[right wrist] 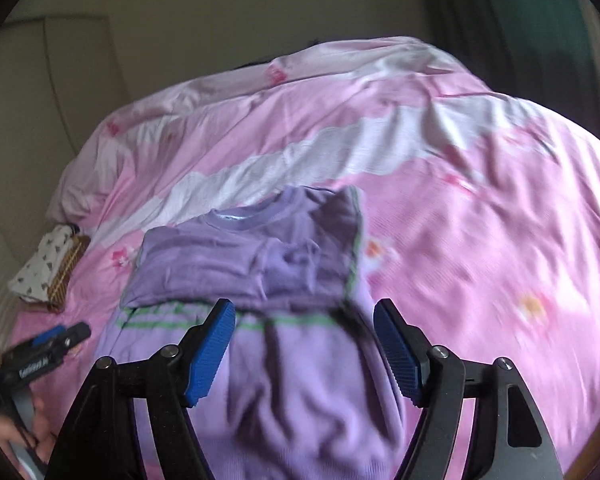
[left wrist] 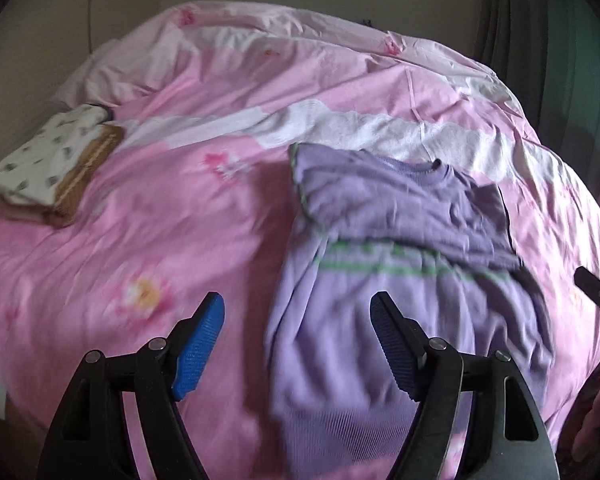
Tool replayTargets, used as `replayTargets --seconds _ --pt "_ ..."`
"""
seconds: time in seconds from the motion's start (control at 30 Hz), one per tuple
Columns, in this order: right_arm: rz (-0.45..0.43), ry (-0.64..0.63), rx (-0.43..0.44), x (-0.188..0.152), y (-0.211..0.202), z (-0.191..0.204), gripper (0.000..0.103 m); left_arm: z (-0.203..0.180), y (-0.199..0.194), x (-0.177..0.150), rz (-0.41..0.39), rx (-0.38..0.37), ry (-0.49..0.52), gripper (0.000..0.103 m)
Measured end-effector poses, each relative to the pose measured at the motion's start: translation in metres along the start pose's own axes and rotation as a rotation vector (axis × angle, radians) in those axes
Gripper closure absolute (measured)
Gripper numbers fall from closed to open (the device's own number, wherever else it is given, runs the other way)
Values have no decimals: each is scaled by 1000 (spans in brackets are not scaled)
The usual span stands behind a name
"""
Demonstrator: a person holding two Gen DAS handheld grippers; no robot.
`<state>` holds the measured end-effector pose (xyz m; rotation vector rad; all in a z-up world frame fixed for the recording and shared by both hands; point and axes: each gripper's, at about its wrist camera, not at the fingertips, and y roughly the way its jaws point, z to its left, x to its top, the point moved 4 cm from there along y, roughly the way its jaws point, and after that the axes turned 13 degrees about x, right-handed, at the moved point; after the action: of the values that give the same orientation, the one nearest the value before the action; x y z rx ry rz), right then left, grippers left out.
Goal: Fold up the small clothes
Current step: 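Open the right tool and withdraw from the sweatshirt, then grasp the ribbed hem with the left tool while the right tool grasps it too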
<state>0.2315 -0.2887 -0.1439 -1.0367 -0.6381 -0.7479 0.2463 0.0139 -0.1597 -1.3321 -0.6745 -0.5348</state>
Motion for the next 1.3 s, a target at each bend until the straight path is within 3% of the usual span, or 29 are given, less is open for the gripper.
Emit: replayTargets --seconds 0.2,0.47,0.63,0.77,1.07,1.2,1.3 --pt "1 -45 -49 -43 -31 -3 30 19 -9 -45 3 -4 -42 28" --pt "47 19 -109 -77 -33 -31 30 14 -3 -85 14 -23 -54 29" --pt "100 77 -79 -95 -25 -46 31 12 5 -99 44 -29 -50 34" --pt "126 114 -41 -105 -20 -51 32 11 4 -104 17 -55 -51 34" --pt "172 211 74 -117 -6 -62 39 6 10 -108 29 -112 -73 47" --pt "176 218 102 -118 -4 -61 47 3 11 -111 53 -150 -84 68" --pt "185 224 130 -119 0 -59 54 2 10 -112 55 -161 -85 74"
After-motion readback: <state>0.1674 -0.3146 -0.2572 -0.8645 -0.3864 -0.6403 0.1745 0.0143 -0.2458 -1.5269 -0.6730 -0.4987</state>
